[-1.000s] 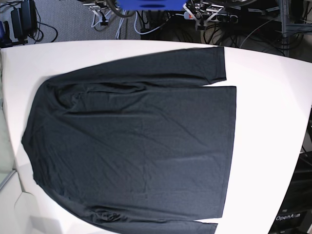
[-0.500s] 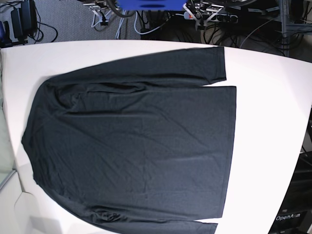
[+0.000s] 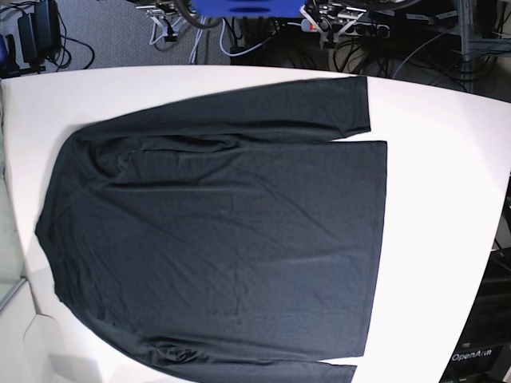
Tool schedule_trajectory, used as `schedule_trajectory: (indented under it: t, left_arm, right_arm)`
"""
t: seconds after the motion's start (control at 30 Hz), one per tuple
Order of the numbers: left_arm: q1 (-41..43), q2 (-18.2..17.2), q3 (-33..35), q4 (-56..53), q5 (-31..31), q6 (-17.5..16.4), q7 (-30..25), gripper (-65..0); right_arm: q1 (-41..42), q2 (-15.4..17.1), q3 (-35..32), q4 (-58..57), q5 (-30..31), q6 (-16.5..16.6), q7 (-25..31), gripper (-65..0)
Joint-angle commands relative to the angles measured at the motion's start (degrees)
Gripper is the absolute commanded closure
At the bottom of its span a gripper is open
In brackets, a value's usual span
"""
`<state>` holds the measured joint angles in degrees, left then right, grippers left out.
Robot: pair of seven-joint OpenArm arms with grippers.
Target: Fold the T-shirt properly
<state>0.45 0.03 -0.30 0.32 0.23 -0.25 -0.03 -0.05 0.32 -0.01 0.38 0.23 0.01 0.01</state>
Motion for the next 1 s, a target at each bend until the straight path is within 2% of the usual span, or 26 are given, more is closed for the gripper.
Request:
schedule_trajectory:
  t: [0.0, 0.1, 0.27, 0.37, 0.53, 0.67, 0.8, 0.97]
  left_arm:
    - [0.21, 0.19, -0.01, -0.10, 0.17, -0.14, -0.10, 0.0]
    - [1.18, 0.19, -0.10, 0.25, 0.17, -0.14, -0.45, 0.0]
    - [2.50, 0.19, -0.10, -0.10, 0.08, -0.14, -7.22, 0.0]
    - [3.38, 0.19, -0.10, -0.19, 0.08, -0.14, -9.33, 0.0]
    - [4.26, 0.19, -0.10, -0.10, 0.08, -0.14, -12.06, 0.0]
    - [5.31, 0.19, -0.19, -0.10, 0.08, -0.14, -15.22, 0.0]
    - [6.80, 0.19, -0.19, -0.10, 0.08, -0.14, -19.79, 0.0]
    - [9.44, 0.19, -0.19, -0.19, 0.08, -0.14, -28.58, 0.0]
  right_arm:
    - [-0.34, 0.08, 0.14, 0.10, 0.08, 0.03, 0.03, 0.0]
    - [-0.43, 0.08, 0.23, 0.10, 0.08, 0.03, 1.44, 0.0]
    - [-2.80, 0.08, 0.23, 0.10, 0.08, 0.03, 6.71, 0.0]
    - [-3.68, 0.08, 0.23, 0.10, 0.08, 0.03, 9.44, 0.0]
    - [-6.14, 0.08, -0.12, 0.10, 0.08, 0.21, 17.26, 0.0]
    - [-7.81, 0.08, -0.03, 0.01, 0.08, 0.21, 21.40, 0.0]
    - [-8.87, 0.17, 0.05, -0.07, 0.08, 0.21, 24.38, 0.0]
    - [-10.45, 0.25, 0.14, -0.16, 0.08, 0.21, 28.69, 0.0]
